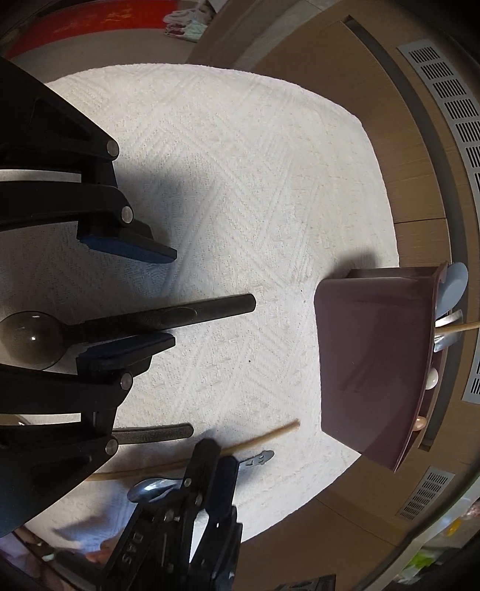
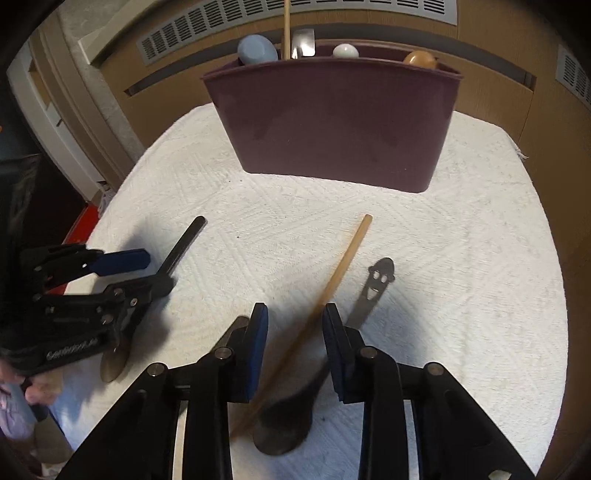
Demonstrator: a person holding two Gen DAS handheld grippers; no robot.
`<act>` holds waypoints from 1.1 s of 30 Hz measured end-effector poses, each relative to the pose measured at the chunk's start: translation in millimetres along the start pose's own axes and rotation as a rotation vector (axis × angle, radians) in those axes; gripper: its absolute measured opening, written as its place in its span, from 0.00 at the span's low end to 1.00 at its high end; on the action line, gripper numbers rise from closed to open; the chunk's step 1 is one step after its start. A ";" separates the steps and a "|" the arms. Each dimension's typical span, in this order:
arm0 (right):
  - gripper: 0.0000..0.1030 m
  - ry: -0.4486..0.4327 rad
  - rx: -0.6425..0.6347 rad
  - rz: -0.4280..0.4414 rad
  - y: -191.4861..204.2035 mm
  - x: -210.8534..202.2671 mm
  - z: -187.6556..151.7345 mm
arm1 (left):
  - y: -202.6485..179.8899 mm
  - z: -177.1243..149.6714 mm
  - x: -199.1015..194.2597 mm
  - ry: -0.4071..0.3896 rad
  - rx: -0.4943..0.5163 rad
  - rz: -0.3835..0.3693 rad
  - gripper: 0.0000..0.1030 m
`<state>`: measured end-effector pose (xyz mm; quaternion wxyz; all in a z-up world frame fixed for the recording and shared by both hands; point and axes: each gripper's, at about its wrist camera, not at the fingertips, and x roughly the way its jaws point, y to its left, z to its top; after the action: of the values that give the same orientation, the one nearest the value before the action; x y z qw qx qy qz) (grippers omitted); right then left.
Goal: Organize utensils
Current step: 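Grasp the dark spoon handle with the left tool while the right tool grasps the chopstick, then lift the dark spoon and chopstick up over the holder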
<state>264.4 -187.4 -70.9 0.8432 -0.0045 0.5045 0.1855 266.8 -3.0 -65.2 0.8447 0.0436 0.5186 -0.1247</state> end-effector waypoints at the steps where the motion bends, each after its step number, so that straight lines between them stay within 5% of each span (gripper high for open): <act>1: 0.23 -0.002 -0.007 -0.007 4.1 3.5 2.8 | 0.5 1.0 0.3 0.004 -0.001 -0.004 0.39; 9: 0.07 -0.020 -0.132 -0.044 21.2 10.0 8.1 | -5.5 21.2 14.5 0.079 0.030 -0.048 0.37; 15: 0.06 -0.069 -0.087 0.000 2.5 -13.7 4.0 | -10.0 33.1 18.2 0.093 0.036 -0.020 0.13; 26: 0.05 -0.214 -0.054 0.050 -10.4 -66.4 -2.0 | -13.1 -0.8 -62.6 -0.281 -0.114 -0.051 0.12; 33: 0.05 -0.283 -0.038 0.062 -12.5 -89.5 -1.1 | -16.3 5.3 -95.0 -0.382 -0.145 -0.115 0.12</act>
<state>229.6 -226.9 2.7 0.8996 0.0213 0.3767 0.2199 226.3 -4.0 22.4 0.9201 -0.0712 0.3585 -0.1411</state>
